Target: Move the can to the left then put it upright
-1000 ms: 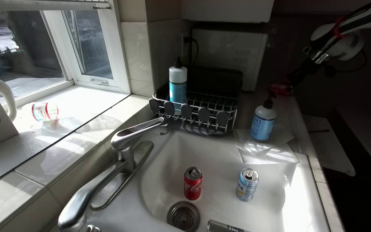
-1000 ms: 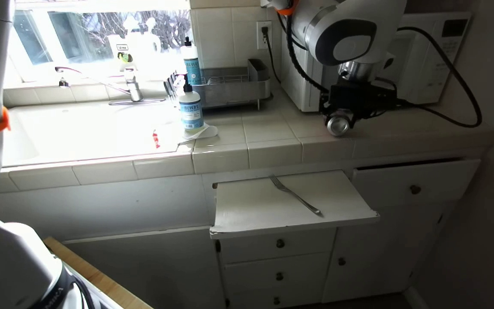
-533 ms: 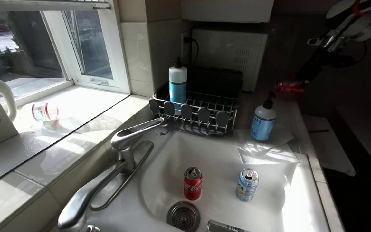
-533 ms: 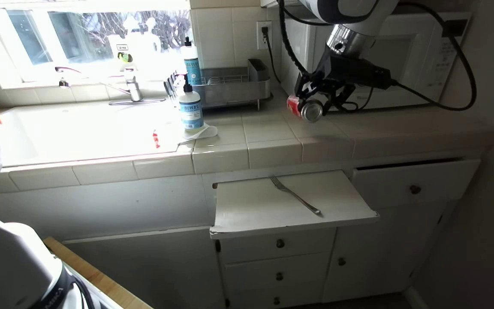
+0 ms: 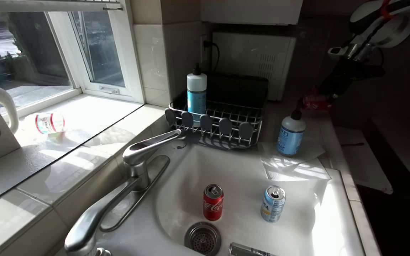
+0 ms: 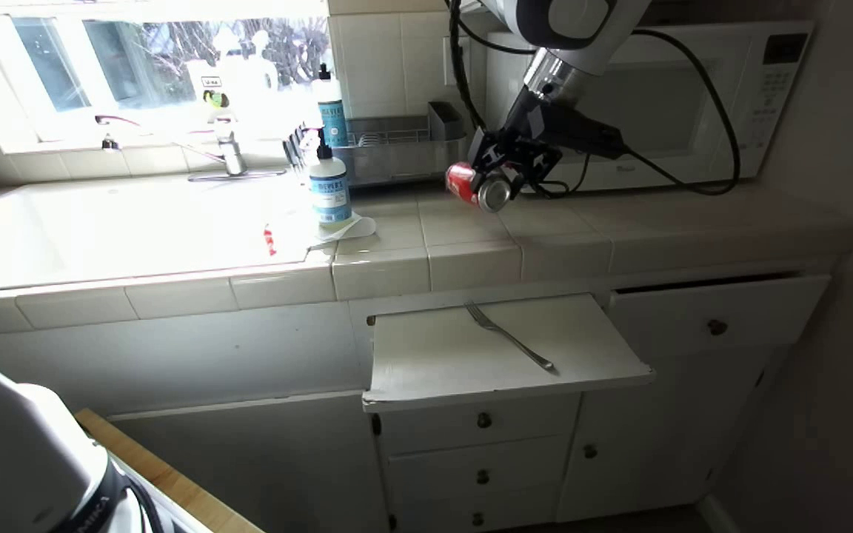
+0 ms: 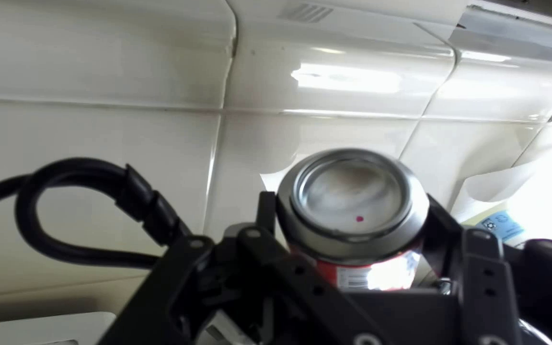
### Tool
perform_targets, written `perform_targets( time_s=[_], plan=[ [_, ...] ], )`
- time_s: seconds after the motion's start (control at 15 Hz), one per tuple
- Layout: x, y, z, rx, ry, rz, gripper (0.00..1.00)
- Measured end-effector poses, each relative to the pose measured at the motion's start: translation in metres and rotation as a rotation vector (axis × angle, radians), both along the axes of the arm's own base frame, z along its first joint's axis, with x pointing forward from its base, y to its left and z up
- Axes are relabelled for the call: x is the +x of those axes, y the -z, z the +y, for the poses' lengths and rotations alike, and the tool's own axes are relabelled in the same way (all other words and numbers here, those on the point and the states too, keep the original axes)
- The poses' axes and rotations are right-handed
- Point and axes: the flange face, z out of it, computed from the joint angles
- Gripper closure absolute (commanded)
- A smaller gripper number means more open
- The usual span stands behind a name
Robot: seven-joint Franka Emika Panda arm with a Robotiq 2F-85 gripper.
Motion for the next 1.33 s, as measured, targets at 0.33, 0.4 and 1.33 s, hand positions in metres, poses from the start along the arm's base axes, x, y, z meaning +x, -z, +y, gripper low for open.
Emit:
perform_targets(
  time_s=[0.33,0.4,1.33],
  plan=[
    [0.000,0.000,-0.001,0.001,0.005,0.000,0.30],
    [-0.001,0.000,-0.001,0.001,0.006,0.000,0.55],
    [-0.001,0.033,0.026,0.023,-0.197,-0.015,0.55]
  ],
)
